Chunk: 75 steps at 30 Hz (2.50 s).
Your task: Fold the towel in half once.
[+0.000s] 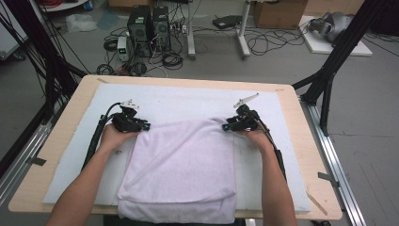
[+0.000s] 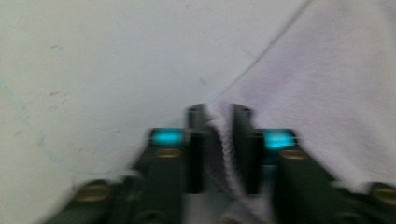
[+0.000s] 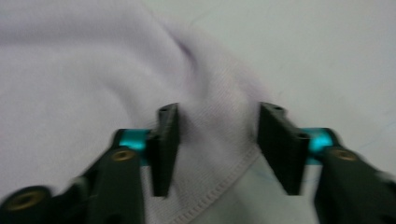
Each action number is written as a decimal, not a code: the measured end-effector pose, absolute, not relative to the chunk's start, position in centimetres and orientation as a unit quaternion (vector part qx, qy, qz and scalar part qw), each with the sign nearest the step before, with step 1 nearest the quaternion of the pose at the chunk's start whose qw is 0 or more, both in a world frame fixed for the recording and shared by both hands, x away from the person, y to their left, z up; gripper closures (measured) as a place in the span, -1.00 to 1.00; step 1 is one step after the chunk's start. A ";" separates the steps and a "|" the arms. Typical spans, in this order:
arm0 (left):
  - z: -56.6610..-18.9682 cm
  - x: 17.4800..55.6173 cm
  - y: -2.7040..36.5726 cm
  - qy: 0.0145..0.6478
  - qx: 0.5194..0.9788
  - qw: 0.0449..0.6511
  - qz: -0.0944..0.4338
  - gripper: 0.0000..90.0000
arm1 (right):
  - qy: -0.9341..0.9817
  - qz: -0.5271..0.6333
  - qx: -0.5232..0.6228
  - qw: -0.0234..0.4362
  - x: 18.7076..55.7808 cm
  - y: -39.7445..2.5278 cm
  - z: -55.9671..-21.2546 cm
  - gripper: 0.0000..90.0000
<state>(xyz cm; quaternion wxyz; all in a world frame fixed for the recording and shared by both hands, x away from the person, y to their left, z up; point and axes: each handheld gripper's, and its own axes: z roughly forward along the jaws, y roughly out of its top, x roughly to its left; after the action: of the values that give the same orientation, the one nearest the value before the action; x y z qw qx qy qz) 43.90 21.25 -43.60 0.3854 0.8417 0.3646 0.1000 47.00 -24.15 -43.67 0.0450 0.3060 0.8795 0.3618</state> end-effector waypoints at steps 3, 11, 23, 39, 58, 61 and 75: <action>-42.9 43.9 21.1 0.363 0.840 0.375 0.146 0.91 | 0.883 0.359 0.301 0.038 47.1 -23.9 -43.1 0.92; -37.5 45.6 22.4 0.380 0.804 0.395 0.230 0.93 | 0.878 0.366 0.291 0.104 48.0 -23.2 -37.7 0.94; -32.4 48.6 22.8 0.382 0.787 0.404 0.269 0.20 | 0.847 0.395 0.323 0.150 50.6 -23.3 -31.9 0.29; -39.3 38.3 24.3 0.320 0.814 0.435 0.215 0.16 | 0.876 0.405 0.243 0.102 40.1 -22.7 -37.3 0.17; -43.0 26.2 24.4 0.251 0.848 0.444 0.145 0.16 | 0.892 0.411 0.182 0.051 29.4 -23.9 -43.1 0.30; -43.3 25.6 24.0 0.236 0.856 0.444 0.121 0.16 | 0.895 0.405 0.181 0.041 29.0 -24.1 -44.0 0.30; -44.0 25.6 23.5 0.208 0.878 0.416 0.108 0.96 | 0.899 0.407 0.160 0.011 28.0 -24.5 -43.8 0.99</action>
<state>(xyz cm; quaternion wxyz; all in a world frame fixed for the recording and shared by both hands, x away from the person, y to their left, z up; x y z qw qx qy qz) 25.61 23.54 -43.98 0.4165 0.8784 0.2082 0.1080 27.97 -24.49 -43.76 0.0110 0.1600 0.8993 0.4070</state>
